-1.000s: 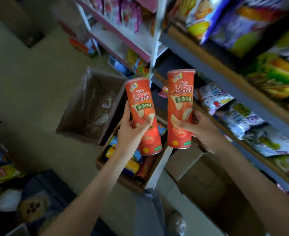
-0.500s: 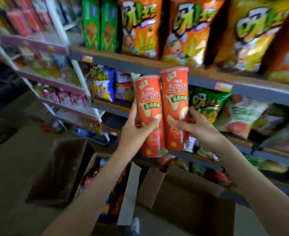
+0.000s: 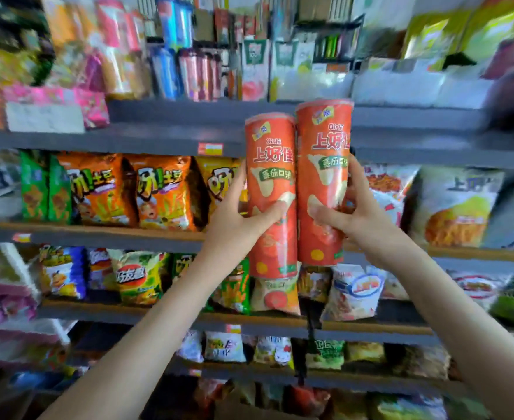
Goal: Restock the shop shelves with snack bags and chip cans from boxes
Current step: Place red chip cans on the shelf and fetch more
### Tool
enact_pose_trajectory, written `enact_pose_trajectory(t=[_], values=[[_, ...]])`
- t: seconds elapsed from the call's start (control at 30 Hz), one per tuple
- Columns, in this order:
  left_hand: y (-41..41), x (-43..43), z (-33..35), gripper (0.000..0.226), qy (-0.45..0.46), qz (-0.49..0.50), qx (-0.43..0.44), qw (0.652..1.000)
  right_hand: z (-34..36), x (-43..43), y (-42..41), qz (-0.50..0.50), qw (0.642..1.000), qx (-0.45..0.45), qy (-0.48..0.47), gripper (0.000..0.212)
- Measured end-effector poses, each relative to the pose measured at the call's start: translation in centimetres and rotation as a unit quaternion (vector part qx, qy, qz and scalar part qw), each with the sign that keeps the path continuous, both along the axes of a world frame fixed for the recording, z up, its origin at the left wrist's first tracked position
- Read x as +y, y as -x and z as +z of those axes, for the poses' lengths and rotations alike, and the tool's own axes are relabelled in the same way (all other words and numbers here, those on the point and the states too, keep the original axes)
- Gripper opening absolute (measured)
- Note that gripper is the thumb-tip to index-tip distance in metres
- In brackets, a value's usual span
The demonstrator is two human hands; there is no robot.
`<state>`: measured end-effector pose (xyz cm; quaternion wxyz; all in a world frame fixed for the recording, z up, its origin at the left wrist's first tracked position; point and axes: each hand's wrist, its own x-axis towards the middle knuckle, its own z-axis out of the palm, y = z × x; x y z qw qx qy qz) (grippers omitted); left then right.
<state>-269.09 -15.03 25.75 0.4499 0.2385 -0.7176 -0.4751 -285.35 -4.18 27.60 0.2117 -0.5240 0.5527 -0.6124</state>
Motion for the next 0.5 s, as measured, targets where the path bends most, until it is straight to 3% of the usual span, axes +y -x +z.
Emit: enact_pose_trajectory(t=[0.27, 0.5], values=[[10.9, 1.7, 6.6, 0.08, 0.067, -0.086, 0.0, 0.994, 5.2, 3.9, 9.3, -0.08, 0.991, 0.063, 0.083, 0.1], [20.1, 4.8, 9.8, 0.095, 0.091, -0.122, -0.025, 0.988, 7.2, 8.2, 17.7, -0.128, 0.981, 0.104, 0.103, 0.091]])
